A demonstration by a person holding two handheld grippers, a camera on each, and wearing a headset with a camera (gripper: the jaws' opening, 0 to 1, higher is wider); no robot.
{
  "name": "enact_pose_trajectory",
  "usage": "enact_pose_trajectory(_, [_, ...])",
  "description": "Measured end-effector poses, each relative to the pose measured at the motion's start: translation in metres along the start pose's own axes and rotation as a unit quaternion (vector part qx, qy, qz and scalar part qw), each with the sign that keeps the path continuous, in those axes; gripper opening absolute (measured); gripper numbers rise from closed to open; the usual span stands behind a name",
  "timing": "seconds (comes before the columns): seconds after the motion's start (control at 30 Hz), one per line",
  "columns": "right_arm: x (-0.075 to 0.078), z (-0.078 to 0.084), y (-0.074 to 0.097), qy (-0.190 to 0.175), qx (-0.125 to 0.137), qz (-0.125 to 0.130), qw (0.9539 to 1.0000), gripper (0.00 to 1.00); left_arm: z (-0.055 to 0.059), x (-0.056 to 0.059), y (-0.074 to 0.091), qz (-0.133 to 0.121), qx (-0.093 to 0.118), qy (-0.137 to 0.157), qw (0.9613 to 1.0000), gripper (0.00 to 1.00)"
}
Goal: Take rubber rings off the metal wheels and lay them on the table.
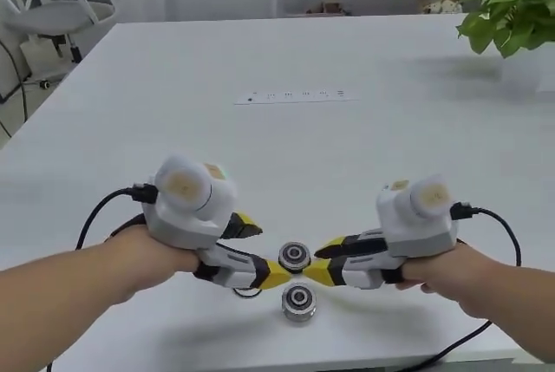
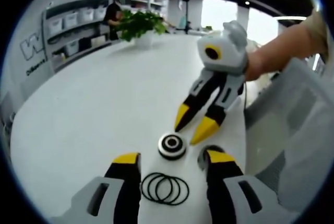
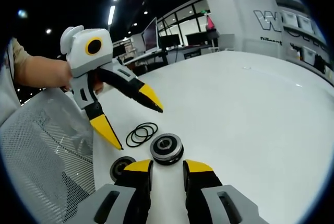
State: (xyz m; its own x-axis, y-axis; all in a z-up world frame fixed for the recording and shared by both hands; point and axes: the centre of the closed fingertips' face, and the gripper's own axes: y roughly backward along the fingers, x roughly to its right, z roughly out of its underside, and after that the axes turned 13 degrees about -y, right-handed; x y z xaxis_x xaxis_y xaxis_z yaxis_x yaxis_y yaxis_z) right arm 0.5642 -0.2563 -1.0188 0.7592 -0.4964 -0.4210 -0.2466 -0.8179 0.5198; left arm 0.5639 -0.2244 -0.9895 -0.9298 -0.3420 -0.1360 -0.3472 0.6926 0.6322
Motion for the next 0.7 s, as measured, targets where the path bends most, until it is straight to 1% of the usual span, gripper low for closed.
enact_pose_trajectory(0.23, [-0.001, 0.0, -0.002, 0.006, -0.002, 0.001, 1.0, 0.19, 0.001, 0.001, -0.007, 0.003, -0.006, 0.0, 1.0, 0.46])
enact_pose_trajectory(0.3, [0.0, 0.001, -0.003, 0.006, -0.002, 0.001, 1.0, 0.19, 0.001, 0.001, -0.008, 0.002, -0.006, -0.001, 1.0, 0.46])
enact_pose_trajectory(0.47, [-0.001, 0.001, -0.003, 0.004, -0.001, 0.002, 1.0, 0.17, 0.0, 0.002, -0.012, 0.004, -0.008, -0.003, 1.0, 0.41])
enact_pose_trajectory(0.6, [0.001, 0.001, -0.003, 0.004, -0.001, 0.005, 1.0, 0.16, -0.002, 0.004, -0.015, 0.007, -0.004, 0.001, 1.0, 0.4])
enact_pose_trajectory(0.7, [0.001, 0.001, -0.004, 0.005, -0.001, 0.005, 1.0, 0.14, -0.002, 0.004, -0.018, 0.007, -0.007, -0.006, 0.9999, 0.37])
